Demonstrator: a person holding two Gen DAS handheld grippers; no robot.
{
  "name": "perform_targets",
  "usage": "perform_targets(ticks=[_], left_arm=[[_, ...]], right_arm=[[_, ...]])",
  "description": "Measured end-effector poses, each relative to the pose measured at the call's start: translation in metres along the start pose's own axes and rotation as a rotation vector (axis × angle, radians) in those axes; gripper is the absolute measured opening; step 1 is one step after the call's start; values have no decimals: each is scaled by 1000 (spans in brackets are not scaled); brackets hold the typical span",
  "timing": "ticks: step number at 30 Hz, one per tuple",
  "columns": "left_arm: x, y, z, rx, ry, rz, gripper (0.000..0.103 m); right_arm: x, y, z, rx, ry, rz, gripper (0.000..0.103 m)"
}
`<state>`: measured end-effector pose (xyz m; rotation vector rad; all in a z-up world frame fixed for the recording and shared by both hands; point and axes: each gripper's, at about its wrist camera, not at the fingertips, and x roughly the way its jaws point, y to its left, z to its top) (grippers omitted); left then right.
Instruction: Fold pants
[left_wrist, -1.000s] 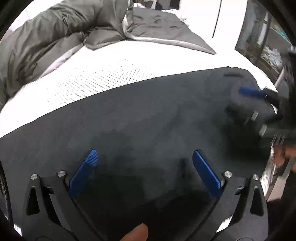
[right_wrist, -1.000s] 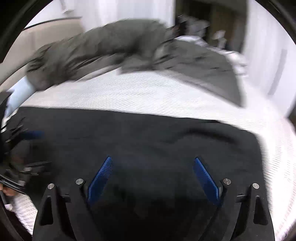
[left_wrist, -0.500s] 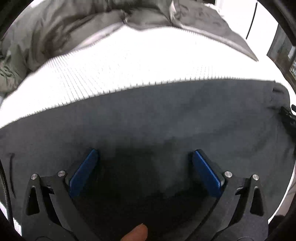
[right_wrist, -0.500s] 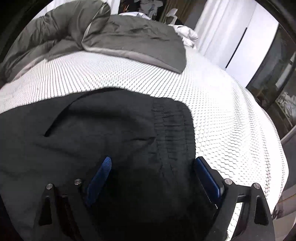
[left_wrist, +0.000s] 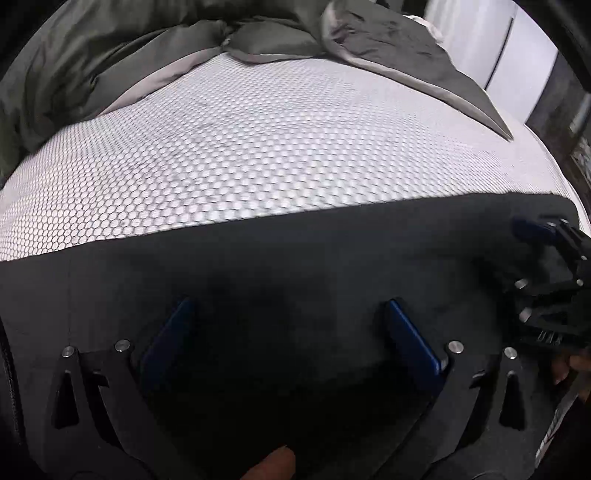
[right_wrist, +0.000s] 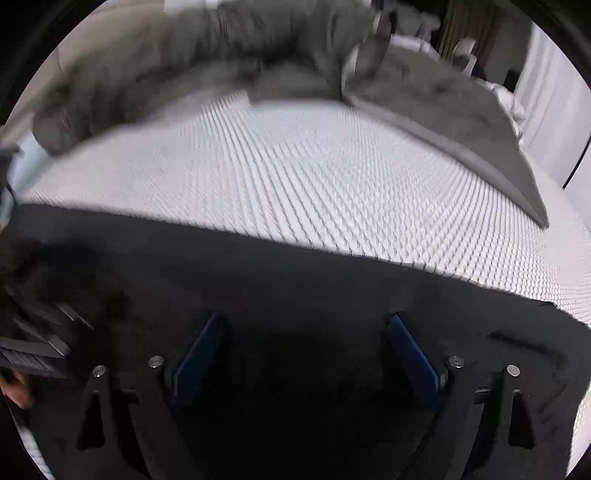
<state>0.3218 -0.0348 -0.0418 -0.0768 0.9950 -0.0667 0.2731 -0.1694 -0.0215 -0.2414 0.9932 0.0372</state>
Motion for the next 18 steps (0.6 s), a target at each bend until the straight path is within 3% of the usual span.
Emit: perform_targets(ticks=[2, 5, 6, 8, 10, 12, 14, 18], left_arm=[[2, 11, 2, -8, -6, 6, 102], [1, 19, 1, -30, -6, 14, 102], [-1, 18, 0, -32, -9, 21, 102], [-10, 12, 0, -20, -20, 17, 102], [-33, 2, -7, 9, -53, -62, 102], [-60, -16, -13, 57, -99, -103, 102], [-84, -44, -27, 117, -131, -148, 102], [-96, -97, -75, 229, -82, -235, 102]], right_arm=[[-6, -28, -7, 22, -6, -86, 91], [-12, -103, -23, 147, 22, -390, 92], [-14, -130, -33, 226, 37, -400, 92], [-24, -155, -45, 329, 11, -325, 92], [-46, -156, -48, 347, -31, -297, 92], [-70, -141, -47, 325, -87, -275, 92], [-85, -125, -45, 294, -119, -184, 92], [-105, -62, -67, 123, -109, -90, 93]])
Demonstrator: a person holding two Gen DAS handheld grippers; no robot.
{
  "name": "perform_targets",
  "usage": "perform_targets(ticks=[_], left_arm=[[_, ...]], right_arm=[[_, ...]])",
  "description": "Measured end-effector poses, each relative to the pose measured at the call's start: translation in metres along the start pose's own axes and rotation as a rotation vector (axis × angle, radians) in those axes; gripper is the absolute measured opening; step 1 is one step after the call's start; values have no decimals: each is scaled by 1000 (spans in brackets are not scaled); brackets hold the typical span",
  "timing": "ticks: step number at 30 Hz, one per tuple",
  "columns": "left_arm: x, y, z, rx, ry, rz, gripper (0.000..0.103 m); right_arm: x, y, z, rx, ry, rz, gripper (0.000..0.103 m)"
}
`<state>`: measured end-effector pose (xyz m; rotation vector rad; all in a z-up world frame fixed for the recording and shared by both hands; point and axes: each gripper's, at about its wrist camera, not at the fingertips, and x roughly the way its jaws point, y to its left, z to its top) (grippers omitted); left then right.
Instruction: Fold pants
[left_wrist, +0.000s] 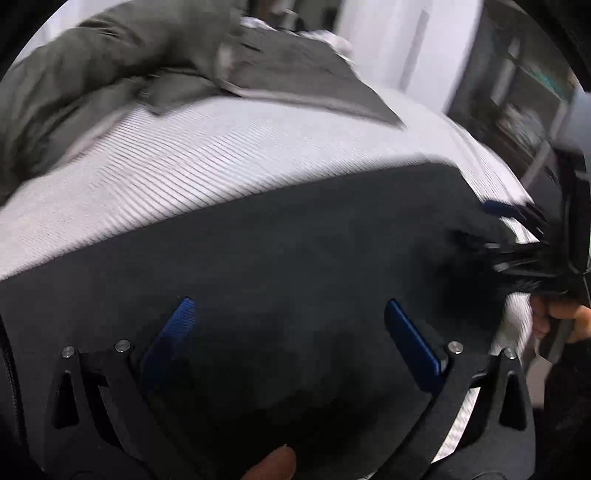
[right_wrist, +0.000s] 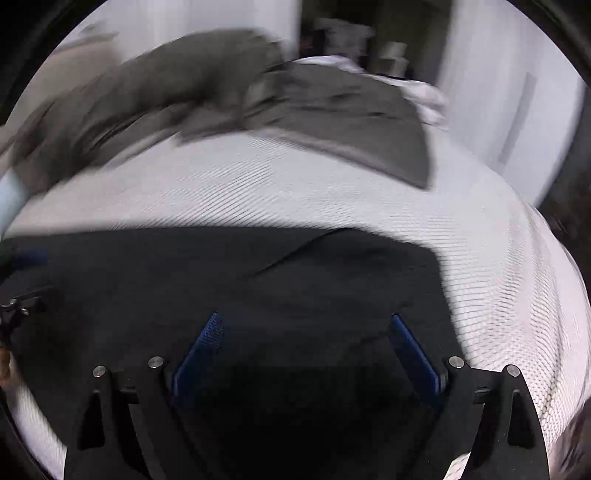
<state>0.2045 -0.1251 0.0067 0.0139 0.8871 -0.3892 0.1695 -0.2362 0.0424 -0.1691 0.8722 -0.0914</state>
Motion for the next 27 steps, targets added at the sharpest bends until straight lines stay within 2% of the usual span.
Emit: perform_targets(ticks=[2, 4, 6, 7, 9, 11, 13, 16, 18, 20, 22, 24, 26, 27], left_arm=[[8, -23, -18, 51, 40, -17, 102], [16, -48, -36, 132, 78, 24, 102], [17, -56, -50, 172, 77, 74, 102], [14, -54, -52, 159, 69, 66, 102], [4, -48, -58, 119, 65, 48, 102], [-4, -31, -60, 90, 52, 58, 102], [-14, -18, -57, 67, 32, 65, 102], [-29, -33, -55, 80, -3, 0, 102], [-24, -42, -53, 111, -7, -33, 102], [-7, -49, -51, 158, 27, -25, 102], [2, -51, -55, 180, 58, 4, 102], [1, -50, -60, 178, 48, -8, 102], [-2, -39, -61, 164, 48, -10, 102], [-3, -36, -62, 154, 49, -12, 102]], right_arm=[[2, 23, -16, -50, 20, 53, 93], [12, 51, -32, -102, 67, 116, 93], [18, 67, -52, -212, 77, 82, 93], [17, 64, -55, -232, 63, 83, 93], [9, 39, -64, -204, 50, 65, 93], [3, -4, -78, -122, 47, -42, 94], [0, -36, -87, -38, 40, -51, 93], [-17, -37, -82, -16, -30, -20, 93], [-23, -10, -75, -57, -70, 82, 93], [-18, 25, -70, -128, -80, 143, 93], [-9, 57, -74, -259, -50, 95, 93], [-2, 62, -79, -346, -38, 48, 93], [-2, 30, -77, -261, -24, 26, 94], [-3, 6, -76, -203, -30, -74, 94]])
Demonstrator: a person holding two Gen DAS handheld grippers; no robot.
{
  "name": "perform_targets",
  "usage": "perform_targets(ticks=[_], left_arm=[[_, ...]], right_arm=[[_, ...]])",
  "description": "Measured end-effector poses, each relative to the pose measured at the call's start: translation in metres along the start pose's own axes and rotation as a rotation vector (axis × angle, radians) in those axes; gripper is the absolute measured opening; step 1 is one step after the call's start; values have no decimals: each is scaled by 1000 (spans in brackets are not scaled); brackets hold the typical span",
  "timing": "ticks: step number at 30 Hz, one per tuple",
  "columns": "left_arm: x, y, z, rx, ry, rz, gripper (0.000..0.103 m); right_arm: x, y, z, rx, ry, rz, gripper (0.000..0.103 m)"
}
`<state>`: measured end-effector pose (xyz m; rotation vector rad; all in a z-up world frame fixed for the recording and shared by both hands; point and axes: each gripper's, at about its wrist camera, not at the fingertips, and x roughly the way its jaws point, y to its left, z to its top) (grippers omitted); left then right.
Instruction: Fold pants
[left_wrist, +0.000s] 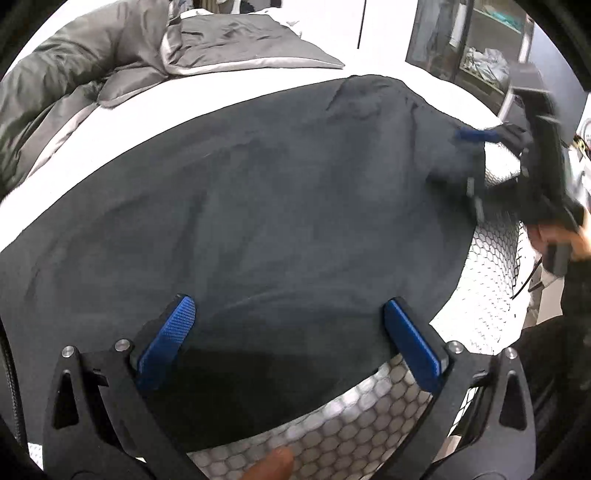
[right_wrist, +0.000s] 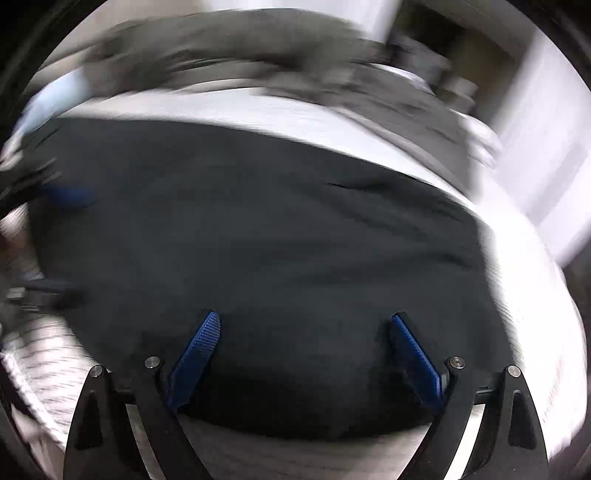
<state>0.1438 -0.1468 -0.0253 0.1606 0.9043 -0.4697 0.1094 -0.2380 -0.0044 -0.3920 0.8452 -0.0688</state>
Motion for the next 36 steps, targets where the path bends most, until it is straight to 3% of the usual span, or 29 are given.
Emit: perform_targets(ticks=[2, 3, 5, 7, 9, 12, 14, 17, 20, 22, 23, 24, 25, 29, 30, 33, 36], left_arm=[[-2, 5, -5, -9, 3, -2, 102], [-1, 9, -6, -9, 4, -1, 102], [-3, 8, -7, -9, 7, 4, 102], [-10, 10, -4, -18, -4, -1, 102], [-21, 19, 3, -31, -47, 2, 102], [-28, 44, 13, -109, -81, 46, 102], [-21, 61, 17, -166, -69, 77, 102], [-1, 84, 17, -229, -7, 107, 102], [5, 96, 12, -240, 28, 136, 102], [1, 101, 8, -230, 33, 163, 102], [-1, 104, 5, -230, 34, 173, 102], [-2, 106, 3, -234, 35, 181, 102], [-3, 111, 1, -241, 33, 186, 102], [-20, 104, 6, -233, -21, 155, 102], [-27, 94, 9, -208, -55, 125, 102], [-24, 64, 13, -118, -46, 51, 102], [-9, 46, 6, -28, 25, 72, 102]], right_arm=[[3, -46, -7, 70, 17, -244, 94], [8, -72, -14, 149, 38, -269, 96], [9, -97, -22, 289, 41, -112, 96], [2, -98, -22, 293, 26, -101, 96], [-14, -96, -17, 278, -42, -133, 96], [-24, -93, 6, 317, -117, -26, 96], [-9, -80, 30, 308, -100, 76, 94], [8, -38, 42, 196, -52, 153, 80], [43, -6, 51, 17, 47, 87, 72], [47, -16, 46, 59, 59, 21, 65], [45, -33, 45, 111, 61, 7, 53], [41, -43, 39, 147, 68, -3, 35], [38, -52, 31, 182, 73, -6, 34], [36, -32, 31, 143, 46, -40, 41], [30, -25, 33, 151, 41, -17, 49], [17, -4, 39, 203, 3, 121, 63], [8, 35, 46, 154, -19, 263, 70]])
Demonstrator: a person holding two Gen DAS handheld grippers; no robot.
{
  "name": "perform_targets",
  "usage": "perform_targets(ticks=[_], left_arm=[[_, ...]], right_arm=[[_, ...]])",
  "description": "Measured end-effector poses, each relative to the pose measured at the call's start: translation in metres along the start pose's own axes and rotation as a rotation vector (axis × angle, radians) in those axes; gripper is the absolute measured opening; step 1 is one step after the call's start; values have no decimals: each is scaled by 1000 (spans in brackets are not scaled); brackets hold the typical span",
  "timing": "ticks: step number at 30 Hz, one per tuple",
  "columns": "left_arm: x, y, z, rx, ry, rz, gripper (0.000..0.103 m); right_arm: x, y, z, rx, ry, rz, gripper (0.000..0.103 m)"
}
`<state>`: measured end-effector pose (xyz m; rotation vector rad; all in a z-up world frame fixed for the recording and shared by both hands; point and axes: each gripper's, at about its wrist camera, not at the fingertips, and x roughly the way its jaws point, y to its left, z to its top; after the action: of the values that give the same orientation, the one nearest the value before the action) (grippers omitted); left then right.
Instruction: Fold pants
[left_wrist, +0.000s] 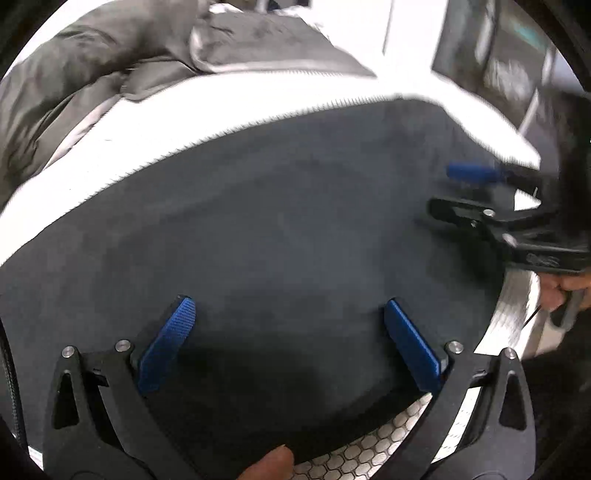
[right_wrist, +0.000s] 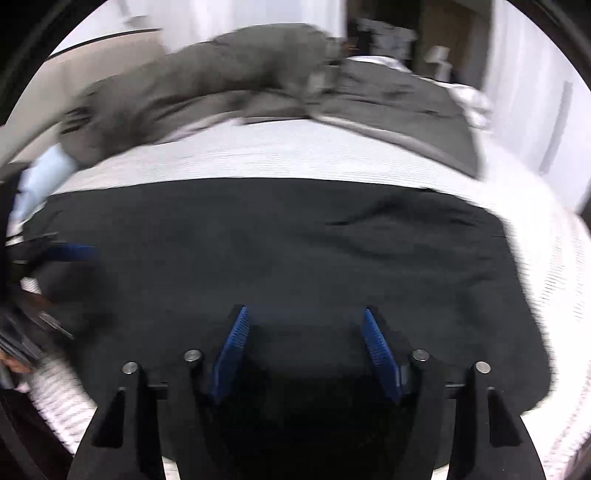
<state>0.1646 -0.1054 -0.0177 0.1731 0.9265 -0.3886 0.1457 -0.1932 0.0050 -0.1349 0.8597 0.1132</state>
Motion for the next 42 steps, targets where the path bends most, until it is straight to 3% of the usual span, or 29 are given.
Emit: perform_targets(ticks=[2, 4, 8, 13, 15, 17, 20, 25, 28, 31, 34, 37, 39, 41, 42], left_arm=[[-2, 5, -10, 4, 4, -15, 96], [-14, 22, -22, 5, 1, -19, 84], [-43, 80, -60, -48, -2, 53, 67], [-83, 184, -111, -298, -34, 197, 62], [-94, 210, -124, -412, -67, 143, 53], [-104, 214, -122, -442, -101, 145, 53], [-102, 204, -103, -413, -136, 83, 55], [-54, 177, -62, -316, -36, 58, 59], [-45, 172, -58, -275, -7, 79, 59], [-55, 196, -69, -312, -7, 143, 60], [-70, 227, -95, -361, -26, 222, 60], [-81, 233, -103, -370, -37, 272, 60], [-84, 225, -98, -358, -48, 233, 60], [-82, 222, -86, -367, -67, 173, 60], [-77, 224, -78, -368, -69, 161, 61]], right_arm=[[8, 24, -6, -74, 34, 50, 75], [18, 43, -19, -172, 70, 2, 77], [13, 30, -24, -144, 60, -23, 83], [4, 8, -24, -56, 75, -109, 84], [3, 7, -17, -42, 77, -127, 84], [2, 14, -7, -39, 57, -125, 84], [0, 54, 8, -96, 22, -31, 84], [30, 139, 33, -206, 59, 69, 84], [54, 163, 34, -268, 125, 44, 84], [57, 148, 29, -271, 142, -17, 86], [53, 93, 24, -167, 163, -146, 91], [46, 40, 17, -26, 173, -172, 92], [36, 27, 17, 34, 157, -167, 92], [24, 37, 23, 27, 120, -179, 92], [16, 51, 30, 2, 79, -136, 92]])
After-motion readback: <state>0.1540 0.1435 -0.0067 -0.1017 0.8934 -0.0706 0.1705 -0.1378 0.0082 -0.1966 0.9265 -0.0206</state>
